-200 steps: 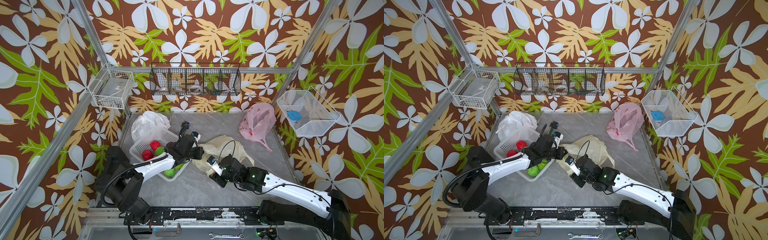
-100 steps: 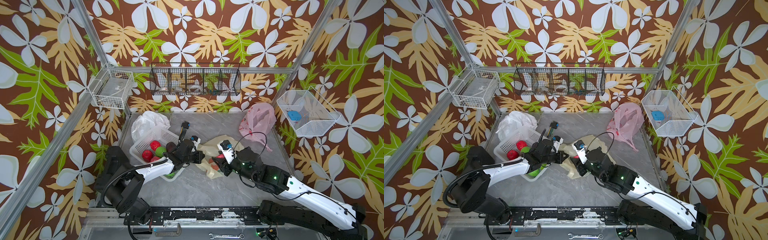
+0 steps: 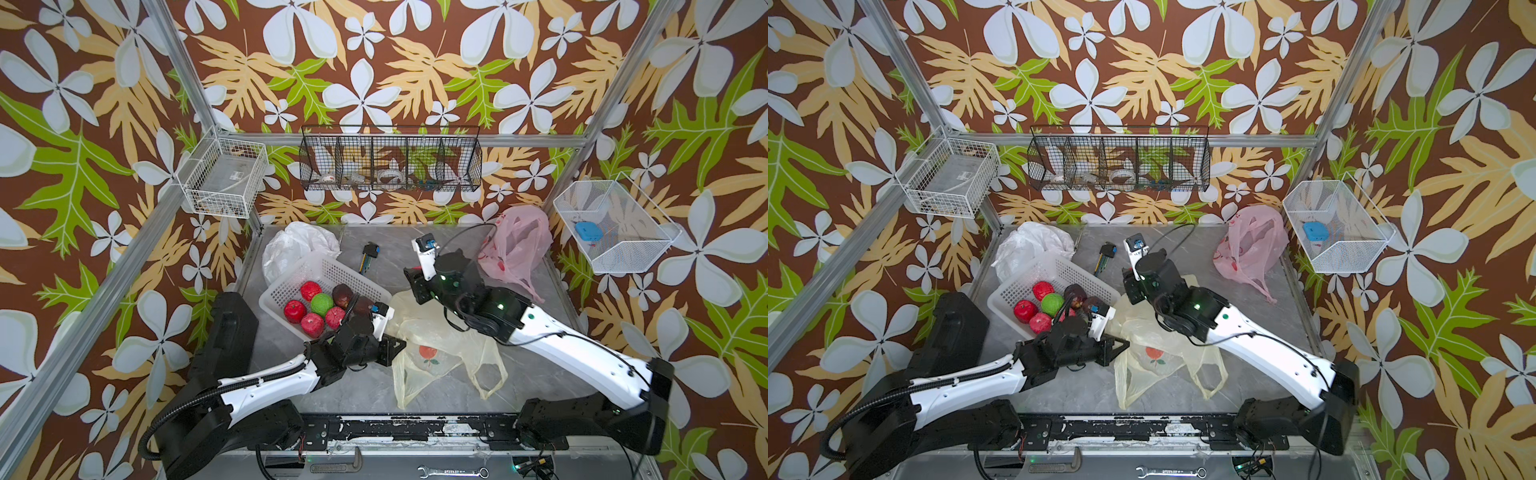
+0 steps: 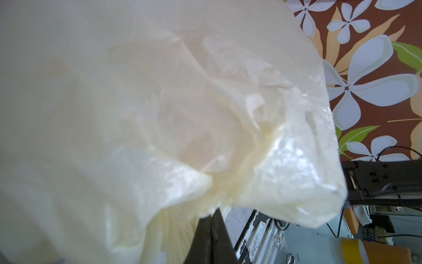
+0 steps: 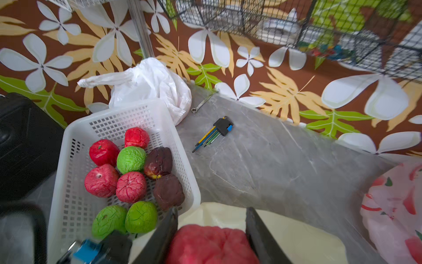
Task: Untie the knot of a plastic bag & take out the apple
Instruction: Pick up the apple from the plastic bag, then place the apple in the basket.
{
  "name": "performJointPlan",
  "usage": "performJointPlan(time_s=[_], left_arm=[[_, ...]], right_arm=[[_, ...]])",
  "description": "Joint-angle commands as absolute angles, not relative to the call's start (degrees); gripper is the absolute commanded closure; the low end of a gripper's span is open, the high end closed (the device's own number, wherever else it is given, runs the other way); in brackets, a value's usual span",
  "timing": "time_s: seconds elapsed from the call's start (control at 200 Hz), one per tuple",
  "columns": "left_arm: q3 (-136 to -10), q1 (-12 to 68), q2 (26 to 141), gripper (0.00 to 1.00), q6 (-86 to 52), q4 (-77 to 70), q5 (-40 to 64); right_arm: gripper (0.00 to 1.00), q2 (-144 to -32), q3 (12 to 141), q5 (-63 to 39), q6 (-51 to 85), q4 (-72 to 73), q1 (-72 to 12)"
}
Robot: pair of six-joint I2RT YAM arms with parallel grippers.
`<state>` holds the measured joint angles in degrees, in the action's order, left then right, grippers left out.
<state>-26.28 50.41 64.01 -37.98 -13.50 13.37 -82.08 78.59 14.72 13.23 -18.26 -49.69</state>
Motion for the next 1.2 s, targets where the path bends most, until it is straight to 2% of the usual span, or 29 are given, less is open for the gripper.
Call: performJointPlan(time_s=[0.0,0.145,0.36,0.525,0.731,1.191], left_arm=[[-23.8,51.1,61.05,1.0,-40.55,-15.63,11.73],[-20.61,51.92,57.39,1.0,-41.98,-16.68,10.48],[-18.8,52.0,54.02,1.0,-43.33,-15.94,9.61],[-17.86,51.96,51.89,1.0,-43.29,-15.21,8.51],[-18.14,52.01,51.99,1.0,-42.98,-15.5,7.49],[-29.0,50.2,61.7,1.0,-41.4,-16.83,6.68]], right_arm=[[0.62,-91.5,86.03,3.45,14.57,-18.28,-47.42],[0.59,-106.67,99.28,-6.05,14.72,-19.74,-47.05],[0.56,-125.59,114.32,-14.95,16.51,-22.03,-47.17],[0.43,-133.1,119.47,-18.3,16.77,-22.19,-47.18],[0.25,-131.79,119.65,-16.43,16.25,-23.02,-47.19],[0.23,-115.06,113.58,-7.3,12.1,-26.72,-44.27]])
